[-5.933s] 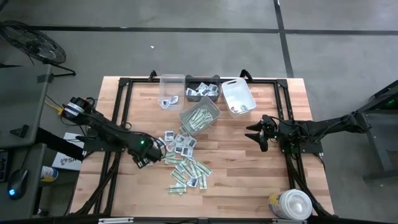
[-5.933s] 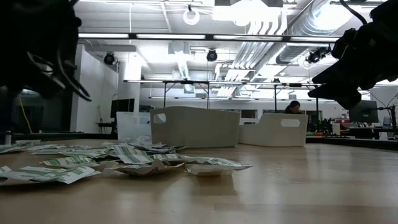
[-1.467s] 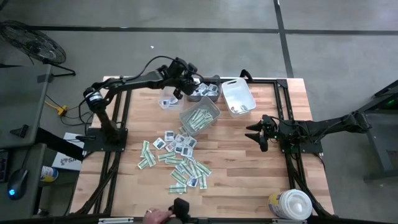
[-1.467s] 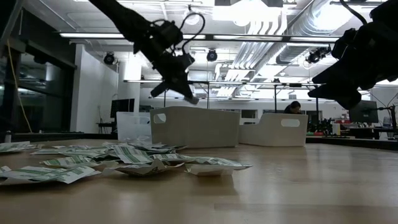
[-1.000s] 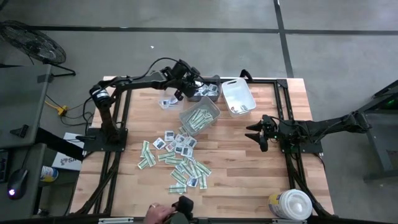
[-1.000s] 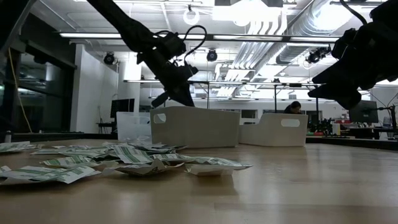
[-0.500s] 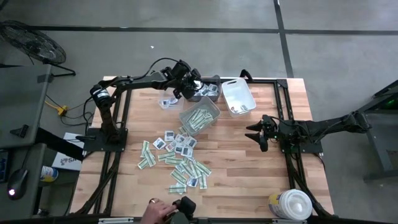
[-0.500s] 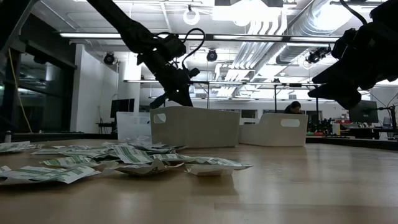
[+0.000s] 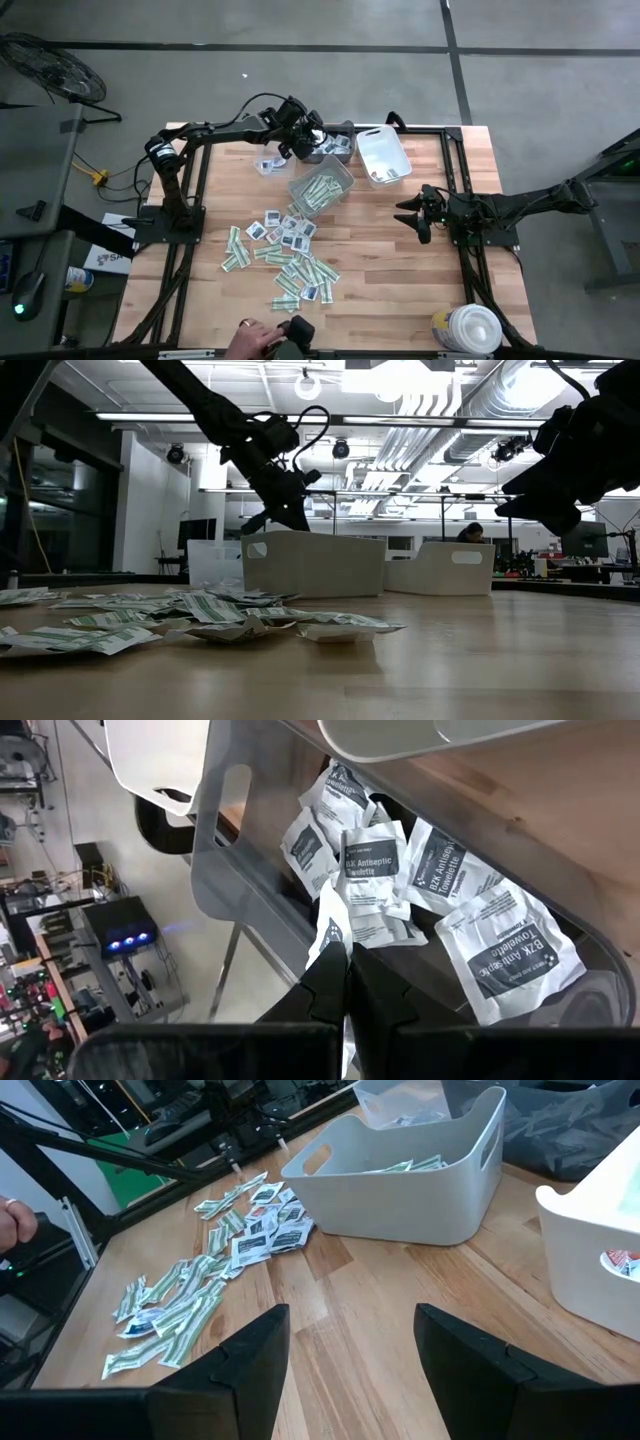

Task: Pick & Place First Aid Supplies
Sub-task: Put the towelette pack into the black bin

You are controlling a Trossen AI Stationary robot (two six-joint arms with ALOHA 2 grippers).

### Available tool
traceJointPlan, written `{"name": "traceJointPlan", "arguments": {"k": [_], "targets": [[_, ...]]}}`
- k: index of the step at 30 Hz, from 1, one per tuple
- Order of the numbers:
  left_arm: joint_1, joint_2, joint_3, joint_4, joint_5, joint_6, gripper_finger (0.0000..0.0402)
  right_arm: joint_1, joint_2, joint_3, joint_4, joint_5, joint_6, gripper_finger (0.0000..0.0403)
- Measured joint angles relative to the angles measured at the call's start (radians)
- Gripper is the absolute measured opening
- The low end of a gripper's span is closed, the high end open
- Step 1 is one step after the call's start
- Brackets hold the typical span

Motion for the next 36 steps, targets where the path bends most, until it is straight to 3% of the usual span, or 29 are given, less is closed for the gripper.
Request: {"name": "traceJointPlan", "arguments": {"k": [6, 16, 22, 29, 36], "targets": [[0.0, 0.0, 0.0, 0.0, -0.035, 0.002, 0.0011, 0.0, 0.0, 0.0, 0.0, 0.0, 0.0, 0.0208], [0.0, 0.0, 0.0, 0.005, -0.041, -0.027, 0.0099, 0.0, 0.0, 0.0, 0.0, 0.0, 0.0, 0.0208], [0.0, -0.029, 0.001, 0.007, -0.083, -0.076, 0.0112, 0.0, 0.0, 0.0, 0.0, 0.0, 0.0, 0.0208], [0.0, -0.142, 0.001, -0.042, -0.091, -0.242, 0.0112, 0.0, 0.0, 0.0, 0.0, 0.0, 0.0, 0.0208], [-0.008, -0.297, 0.002, -0.276, -0.095, -0.534, 0.0112, 0.0, 0.0, 0.0, 0.0, 0.0, 0.0, 0.0208]]}}
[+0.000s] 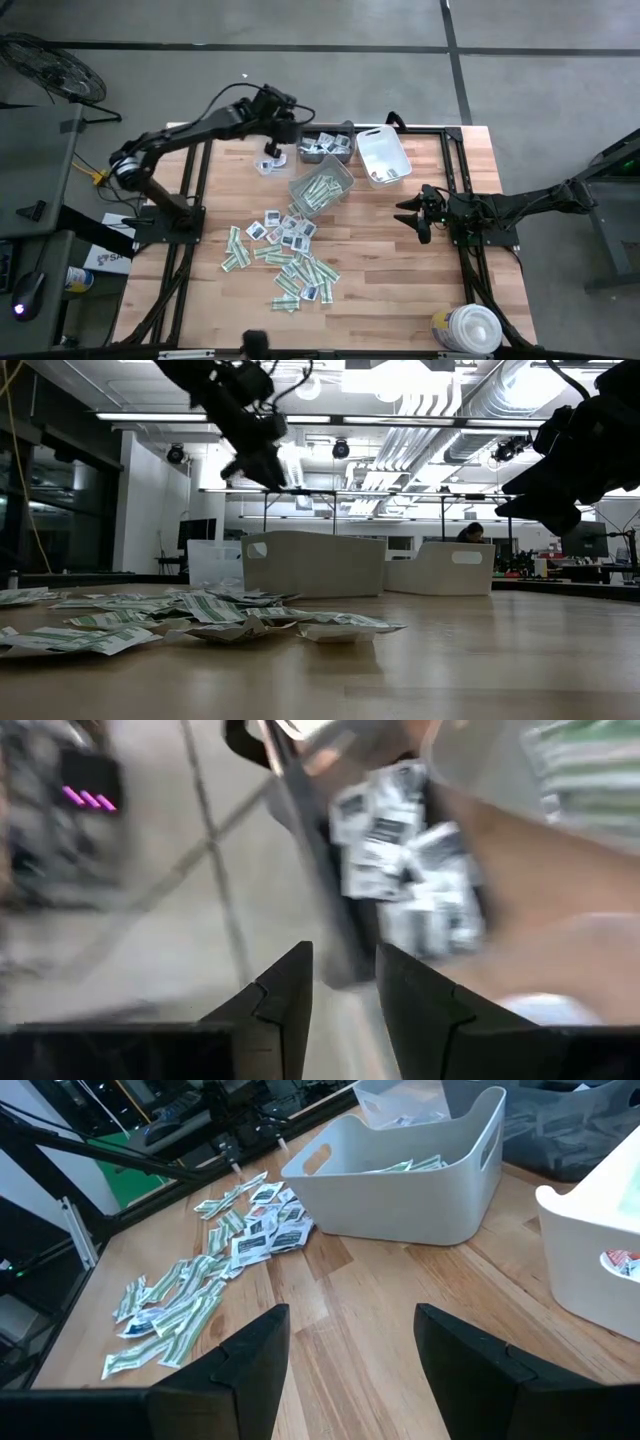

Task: Pick & Place First Aid Supplies
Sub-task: Put the towelette pack into the black bin

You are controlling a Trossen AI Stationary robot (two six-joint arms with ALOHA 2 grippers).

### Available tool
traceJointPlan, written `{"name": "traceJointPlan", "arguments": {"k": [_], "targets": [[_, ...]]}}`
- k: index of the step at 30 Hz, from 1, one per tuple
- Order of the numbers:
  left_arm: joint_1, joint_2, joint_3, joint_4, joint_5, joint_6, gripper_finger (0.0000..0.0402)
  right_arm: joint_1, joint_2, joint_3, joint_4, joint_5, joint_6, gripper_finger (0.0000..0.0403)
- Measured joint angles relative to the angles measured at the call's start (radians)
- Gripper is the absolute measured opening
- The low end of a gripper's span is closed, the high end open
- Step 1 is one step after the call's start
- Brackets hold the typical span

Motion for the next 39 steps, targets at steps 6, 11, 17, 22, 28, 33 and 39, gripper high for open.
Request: {"name": "traceJointPlan", "arguments": {"k": [6, 11, 17, 22, 28, 33, 39], "targets": [[-0.019, -0.093, 0.0, -0.282, 0.009, -0.293, 0.0112, 0.0, 0.0, 0.0, 0.0, 0.0, 0.0, 0.0208], [-0.063, -0.109, -0.012, -0.496, 0.061, -0.415, 0.0112, 0.0, 0.0, 0.0, 0.0, 0.0, 0.0, 0.0208], [-0.176, -0.107, -0.131, -0.525, 0.162, -0.526, 0.0112, 0.0, 0.0, 0.0, 0.0, 0.0, 0.0, 0.0208], [-0.292, -0.107, -0.239, -0.467, 0.152, -0.677, 0.0112, 0.0, 0.0, 0.0, 0.0, 0.0, 0.0, 0.0208], [-0.405, -0.107, -0.338, -0.358, 0.062, -0.823, 0.0112, 0.0, 0.0, 0.0, 0.0, 0.0, 0.0, 0.0208], [-0.448, -0.107, -0.376, -0.307, -0.044, -0.932, 0.0131, 0.0, 0.0, 0.0, 0.0, 0.0, 0.0, 0.0208], [-0.444, -0.067, -0.377, -0.278, -0.04, -0.956, 0.0191, 0.0, 0.0, 0.0, 0.0, 0.0, 0.0, 0.0208]]}}
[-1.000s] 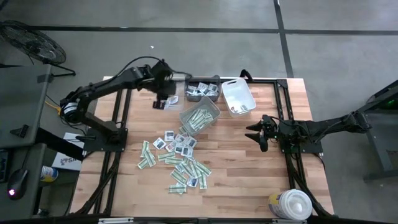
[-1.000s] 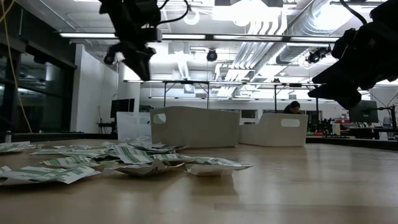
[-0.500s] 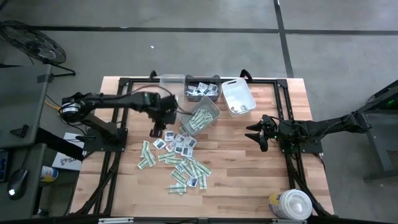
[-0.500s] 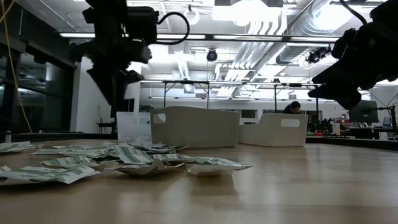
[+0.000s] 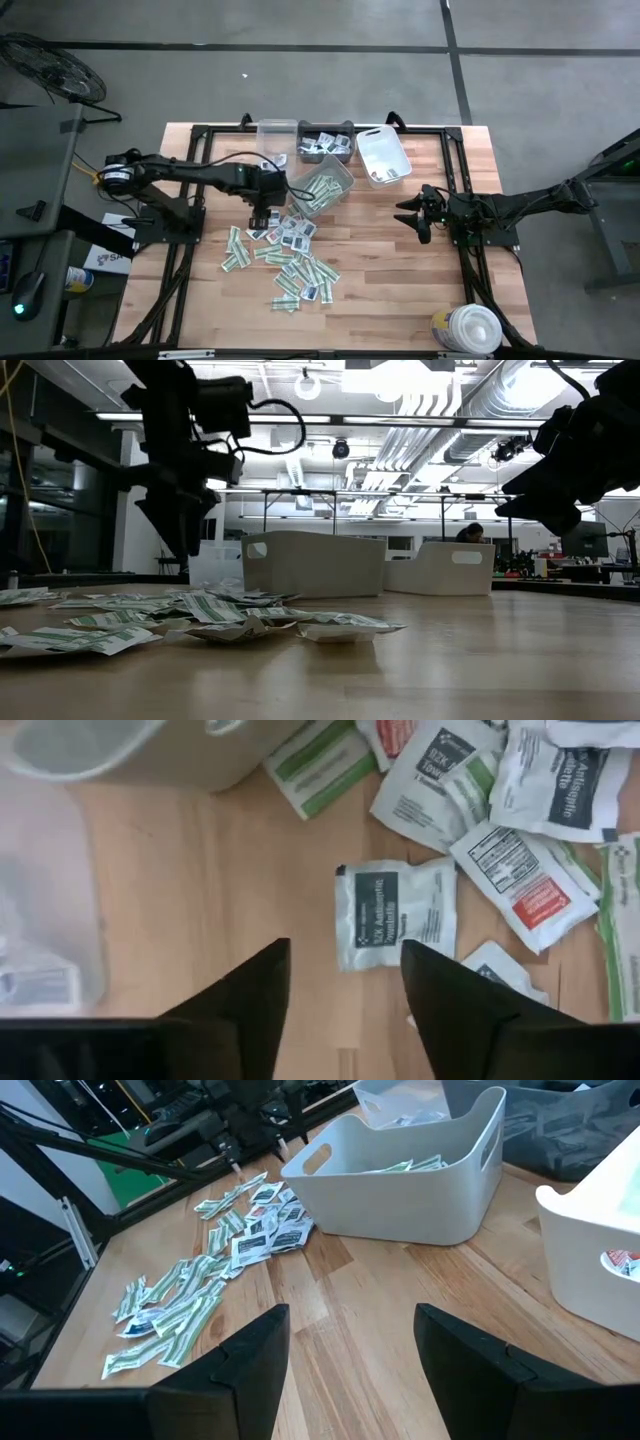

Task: Pick & Place First Aid Supplies
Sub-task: Put the towelette pack into the black bin

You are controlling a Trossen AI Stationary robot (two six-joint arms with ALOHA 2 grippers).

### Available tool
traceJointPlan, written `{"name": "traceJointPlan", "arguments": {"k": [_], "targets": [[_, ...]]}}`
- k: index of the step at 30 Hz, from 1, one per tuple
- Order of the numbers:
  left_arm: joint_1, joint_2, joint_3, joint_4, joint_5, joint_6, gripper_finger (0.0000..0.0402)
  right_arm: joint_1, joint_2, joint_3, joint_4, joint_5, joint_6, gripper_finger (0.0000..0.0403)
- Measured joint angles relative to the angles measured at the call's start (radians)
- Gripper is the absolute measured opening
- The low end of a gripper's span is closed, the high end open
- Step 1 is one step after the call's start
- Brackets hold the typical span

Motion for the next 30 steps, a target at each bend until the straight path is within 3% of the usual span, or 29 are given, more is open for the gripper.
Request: {"name": "traceJointPlan", "arguments": {"k": [6, 17, 30], "targets": [[0.0, 0.086, 0.0, -0.001, 0.001, -0.014, 0.0203, 0.0, 0.0, 0.0, 0.0, 0.0, 0.0, 0.0208], [0.0, 0.201, 0.002, 0.038, -0.035, -0.037, 0.0161, 0.0, 0.0, 0.0, 0.001, 0.0, 0.0, 0.0208], [0.002, 0.273, 0.005, 0.031, 0.011, -0.061, 0.0115, 0.0, 0.0, 0.0, 0.0, 0.0, 0.0, 0.0208]]}}
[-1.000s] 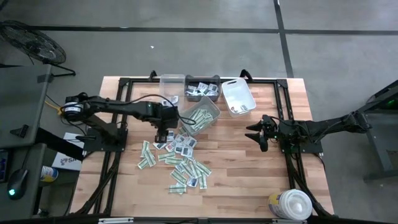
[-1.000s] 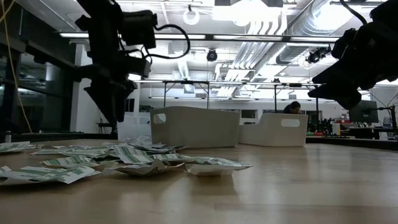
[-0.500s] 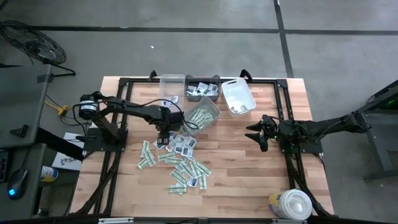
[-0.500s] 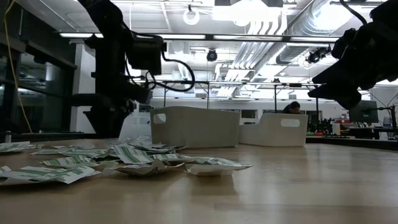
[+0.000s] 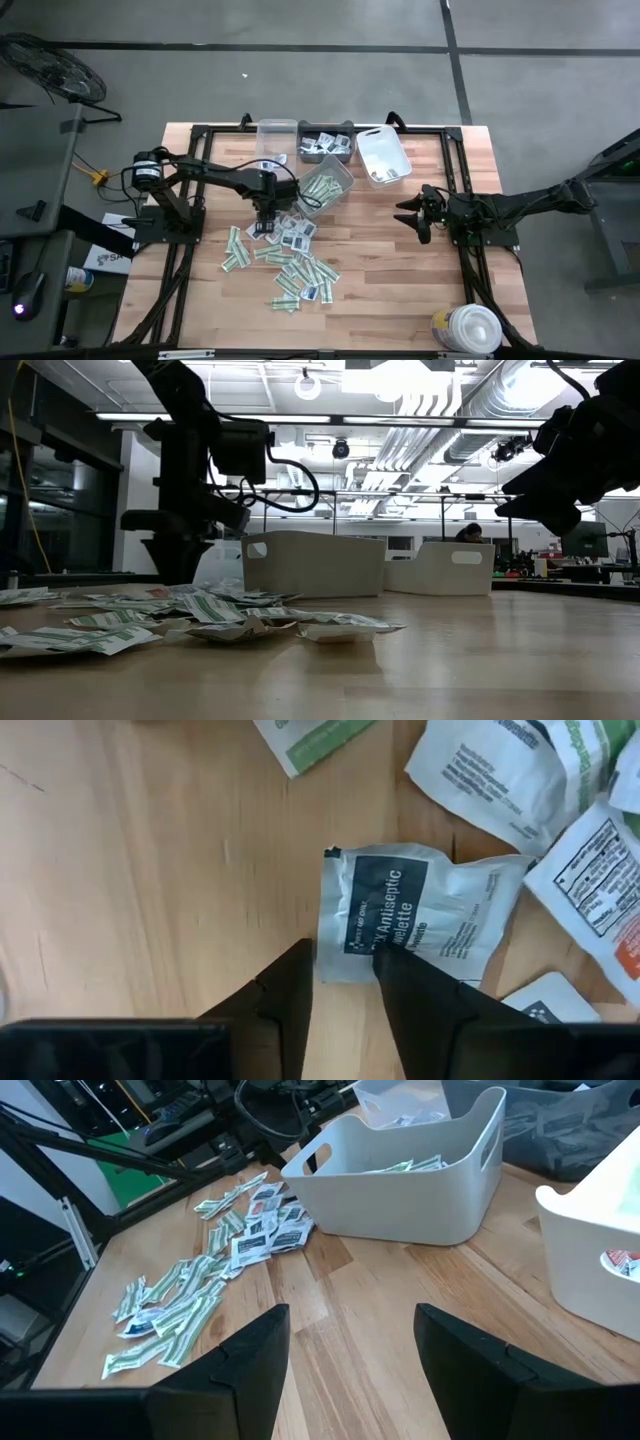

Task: Pick & Place First Aid Supplies
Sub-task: Put the towelette pack into the black bin

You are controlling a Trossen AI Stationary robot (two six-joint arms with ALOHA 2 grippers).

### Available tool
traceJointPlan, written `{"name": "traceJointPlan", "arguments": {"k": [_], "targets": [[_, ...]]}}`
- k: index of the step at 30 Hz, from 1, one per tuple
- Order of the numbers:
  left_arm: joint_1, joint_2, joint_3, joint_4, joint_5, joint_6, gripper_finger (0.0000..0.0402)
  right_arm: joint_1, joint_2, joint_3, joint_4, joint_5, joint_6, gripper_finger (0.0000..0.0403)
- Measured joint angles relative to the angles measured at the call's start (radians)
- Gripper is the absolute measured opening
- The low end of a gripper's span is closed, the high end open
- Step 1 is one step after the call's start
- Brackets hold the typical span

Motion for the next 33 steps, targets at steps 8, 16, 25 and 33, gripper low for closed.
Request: {"name": "traceJointPlan", "arguments": {"k": [8, 16, 25, 33], "targets": [[0.0, 0.001, 0.0, -0.004, 0.002, -0.045, 0.0076, 0.0, 0.0, 0.0, 0.0, 0.0, 0.0, 0.0208], [0.0, 0.002, -0.001, -0.015, 0.002, -0.06, 0.0026, 0.0, 0.0, 0.0, 0.0, 0.0, 0.0, 0.0208], [-0.001, -0.016, 0.031, -0.1, 0.074, -0.062, 0.0003, 0.0, 0.0, 0.0, 0.0, 0.0, 0.0, 0.0208], [-0.002, -0.094, 0.136, -0.266, 0.199, -0.06, 0.0001, 0.0, -0.001, 0.0, -0.007, 0.001, 0.0, 0.0208]]}}
